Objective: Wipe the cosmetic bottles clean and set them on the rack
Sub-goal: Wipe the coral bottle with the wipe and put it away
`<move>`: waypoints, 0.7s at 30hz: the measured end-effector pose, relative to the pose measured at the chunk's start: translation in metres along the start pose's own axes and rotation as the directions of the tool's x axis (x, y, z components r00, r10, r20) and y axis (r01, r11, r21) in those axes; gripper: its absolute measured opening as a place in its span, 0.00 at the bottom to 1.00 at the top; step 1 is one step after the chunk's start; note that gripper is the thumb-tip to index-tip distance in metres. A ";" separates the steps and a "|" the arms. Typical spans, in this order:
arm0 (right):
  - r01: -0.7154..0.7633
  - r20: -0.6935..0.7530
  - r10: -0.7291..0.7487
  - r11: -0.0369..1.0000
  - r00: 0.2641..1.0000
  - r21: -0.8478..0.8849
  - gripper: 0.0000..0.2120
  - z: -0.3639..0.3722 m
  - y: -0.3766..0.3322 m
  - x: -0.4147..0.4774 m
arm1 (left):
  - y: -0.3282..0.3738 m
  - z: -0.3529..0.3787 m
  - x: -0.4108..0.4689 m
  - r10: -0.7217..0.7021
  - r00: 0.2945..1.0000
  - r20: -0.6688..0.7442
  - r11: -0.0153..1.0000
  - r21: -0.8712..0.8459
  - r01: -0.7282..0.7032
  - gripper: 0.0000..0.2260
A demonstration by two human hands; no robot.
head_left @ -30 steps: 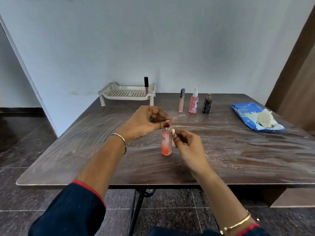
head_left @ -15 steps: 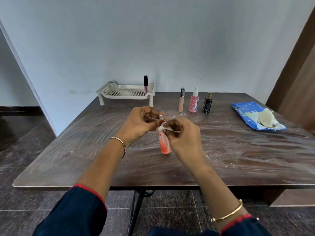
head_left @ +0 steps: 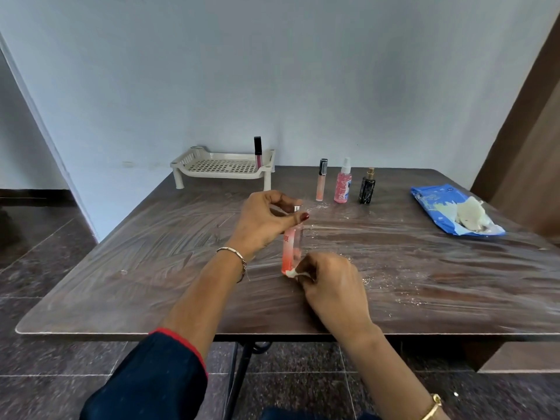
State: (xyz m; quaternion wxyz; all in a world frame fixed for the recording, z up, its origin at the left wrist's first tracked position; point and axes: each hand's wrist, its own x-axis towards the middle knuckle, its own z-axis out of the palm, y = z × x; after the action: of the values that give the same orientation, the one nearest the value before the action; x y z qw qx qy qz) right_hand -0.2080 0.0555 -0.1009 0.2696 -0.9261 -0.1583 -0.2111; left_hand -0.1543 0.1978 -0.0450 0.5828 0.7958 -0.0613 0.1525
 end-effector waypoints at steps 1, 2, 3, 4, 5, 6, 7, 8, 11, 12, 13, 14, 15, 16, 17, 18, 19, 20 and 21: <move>0.009 -0.009 -0.009 1.000 1.000 0.020 0.04 -0.002 0.000 0.003 | 0.000 -0.001 0.000 -0.001 1.000 0.014 1.000 -0.021 0.001 0.13; 0.021 -0.022 -0.020 0.999 1.000 0.041 0.04 -0.003 -0.001 0.006 | 0.000 -0.002 0.000 -0.002 0.999 0.034 0.999 -0.039 0.004 0.13; 0.031 -0.036 -0.029 0.997 0.999 0.067 0.05 -0.005 -0.001 0.011 | 0.000 -0.003 -0.001 -0.004 0.999 0.051 0.999 -0.052 0.006 0.13; 0.043 -0.051 -0.038 0.995 0.998 0.093 0.05 -0.006 -0.002 0.017 | 0.000 -0.004 -0.002 -0.006 0.998 0.065 0.998 -0.066 0.010 0.12; 0.059 -0.066 -0.051 0.991 0.997 0.117 0.05 -0.008 -0.003 0.023 | 0.000 -0.006 -0.003 -0.006 0.997 0.074 0.996 -0.083 0.012 0.12; 0.079 -0.083 -0.068 0.988 0.994 0.136 0.05 -0.010 -0.004 0.028 | -0.001 -0.008 -0.004 -0.005 0.997 0.080 0.994 -0.105 0.013 0.11; 0.100 -0.105 -0.085 0.983 0.991 0.152 0.06 -0.012 -0.005 0.033 | -0.002 -0.010 -0.004 -0.002 0.997 0.081 0.992 -0.122 0.012 0.11; 0.120 -0.131 -0.099 0.979 0.986 0.166 0.06 -0.014 -0.006 0.037 | -0.003 -0.012 -0.005 0.005 0.997 0.080 0.992 -0.130 0.006 0.11; 0.188 -0.197 -0.151 0.965 0.969 0.183 0.07 -0.017 -0.011 0.042 | -0.005 -0.018 -0.007 0.036 0.995 0.089 0.992 -0.121 -0.025 0.11; 0.215 -0.199 -0.180 0.961 0.963 0.174 0.07 -0.015 -0.012 0.042 | -0.005 -0.019 -0.007 0.039 0.995 0.094 0.991 -0.128 -0.027 0.11; 0.241 -0.187 -0.212 0.958 0.959 0.153 0.06 -0.013 -0.012 0.040 | -0.006 -0.019 -0.007 0.037 0.994 0.098 0.990 -0.138 -0.024 0.10; 0.260 -0.160 -0.240 0.958 0.958 0.123 0.06 -0.009 -0.011 0.037 | -0.007 -0.020 -0.007 0.030 0.995 0.100 0.989 -0.145 -0.016 0.10; 0.270 -0.119 -0.259 0.958 0.959 0.093 0.05 -0.004 -0.010 0.033 | -0.007 -0.020 -0.007 0.019 0.995 0.097 0.989 -0.147 -0.005 0.10; 0.274 -0.069 -0.270 0.959 0.960 0.070 0.05 0.000 -0.008 0.028 | -0.008 -0.020 -0.006 0.007 0.996 0.091 0.990 -0.144 0.006 0.09; 0.276 -0.019 -0.276 0.959 0.961 0.057 0.05 0.004 -0.006 0.024 | -0.008 -0.020 -0.006 0.000 0.996 0.089 0.990 -0.139 0.013 0.09; 0.276 0.024 -0.278 0.960 0.960 0.049 0.05 0.006 -0.005 0.019 | -0.008 -0.020 -0.005 -0.004 0.996 0.090 0.991 -0.132 0.015 0.09; 0.274 0.061 -0.276 0.961 0.959 0.042 0.04 0.007 -0.004 0.016 | -0.008 -0.020 -0.006 -0.003 0.995 0.096 0.992 -0.123 0.015 0.09; 0.273 0.095 -0.274 0.962 0.957 0.031 0.04 0.008 -0.004 0.014 | -0.007 -0.019 -0.006 -0.001 0.994 0.105 0.993 -0.115 0.013 0.09; 0.271 0.123 -0.272 0.962 0.954 0.024 0.05 0.008 -0.004 0.014 | -0.006 -0.018 -0.006 0.003 0.993 0.116 0.994 -0.111 0.010 0.09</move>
State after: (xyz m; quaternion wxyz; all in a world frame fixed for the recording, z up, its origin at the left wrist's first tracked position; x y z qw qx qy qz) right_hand -0.1950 0.0655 -0.0991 0.2307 -0.9060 -0.3013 -0.1874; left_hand -0.1614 0.2164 -0.0479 0.6222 0.7696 -0.1019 0.1015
